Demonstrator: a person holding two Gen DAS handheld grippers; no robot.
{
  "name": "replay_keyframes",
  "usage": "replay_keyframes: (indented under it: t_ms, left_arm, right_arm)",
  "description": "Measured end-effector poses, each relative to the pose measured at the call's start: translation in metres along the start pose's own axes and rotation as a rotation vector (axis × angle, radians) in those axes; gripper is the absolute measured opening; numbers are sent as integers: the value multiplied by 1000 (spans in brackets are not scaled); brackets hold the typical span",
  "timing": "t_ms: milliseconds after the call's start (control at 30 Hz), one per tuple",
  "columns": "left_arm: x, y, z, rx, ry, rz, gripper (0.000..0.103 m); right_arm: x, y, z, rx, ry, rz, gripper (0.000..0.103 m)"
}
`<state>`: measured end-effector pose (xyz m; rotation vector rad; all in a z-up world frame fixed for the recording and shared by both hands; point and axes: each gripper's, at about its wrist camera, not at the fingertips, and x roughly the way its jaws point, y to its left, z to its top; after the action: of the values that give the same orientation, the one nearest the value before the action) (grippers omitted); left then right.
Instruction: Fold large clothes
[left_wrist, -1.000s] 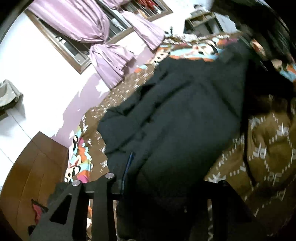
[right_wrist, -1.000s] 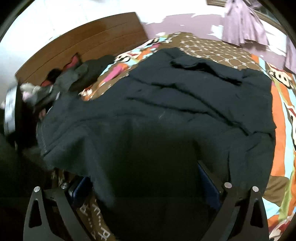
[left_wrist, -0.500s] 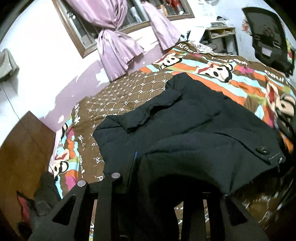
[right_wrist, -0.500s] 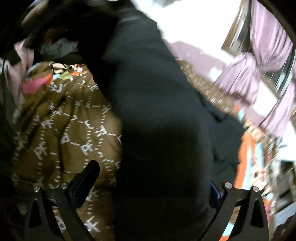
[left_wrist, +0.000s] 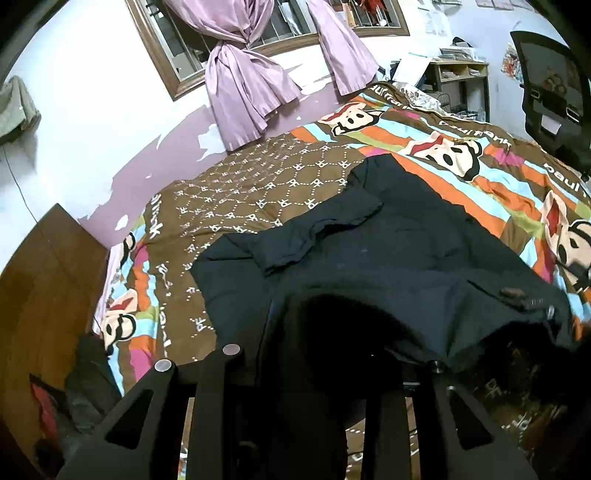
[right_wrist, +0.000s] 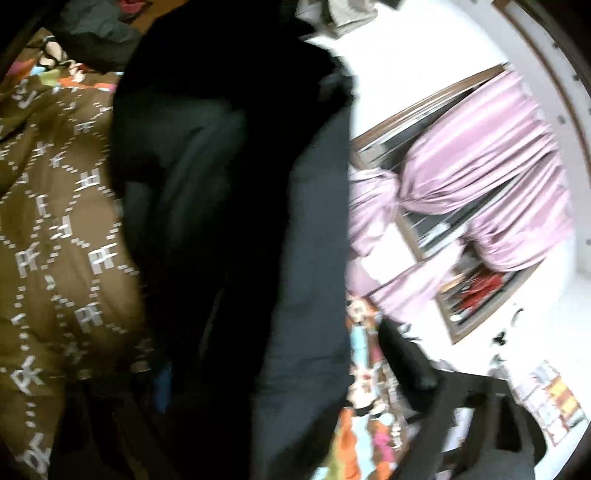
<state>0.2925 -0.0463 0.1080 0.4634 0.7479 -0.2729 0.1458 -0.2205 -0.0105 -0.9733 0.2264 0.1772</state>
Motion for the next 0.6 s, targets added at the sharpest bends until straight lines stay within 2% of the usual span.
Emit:
replay_keyframes:
  t_ms: [33, 67, 133, 200, 367, 433, 600]
  left_arm:
    - [-3, 4, -2, -6, -4, 2, 25]
    - [-5, 7, -4, -14, -7, 0, 25]
    - [-8, 13, -7, -30, -13, -2, 25]
    - [-12, 18, -9, -39, -21, 1, 25]
    - [-18, 26, -18, -41, -36, 0, 24]
    - [-19, 30, -24, -42, -41, -24, 24]
    - [-29, 35, -40, -3, -38, -81, 24]
  right_arm:
    - [1, -9, 2, 10, -2, 4, 56]
    - [1, -16, 2, 24, 2, 15, 49]
    - [8, -42, 7, 86, 13, 69, 24]
    - [15, -66, 12, 164, 26, 130, 23]
    - [41, -127, 24, 404, 58, 348, 13]
    - [47, -140, 25, 460, 68, 400, 12]
    - [52, -159, 30, 537, 67, 452, 12]
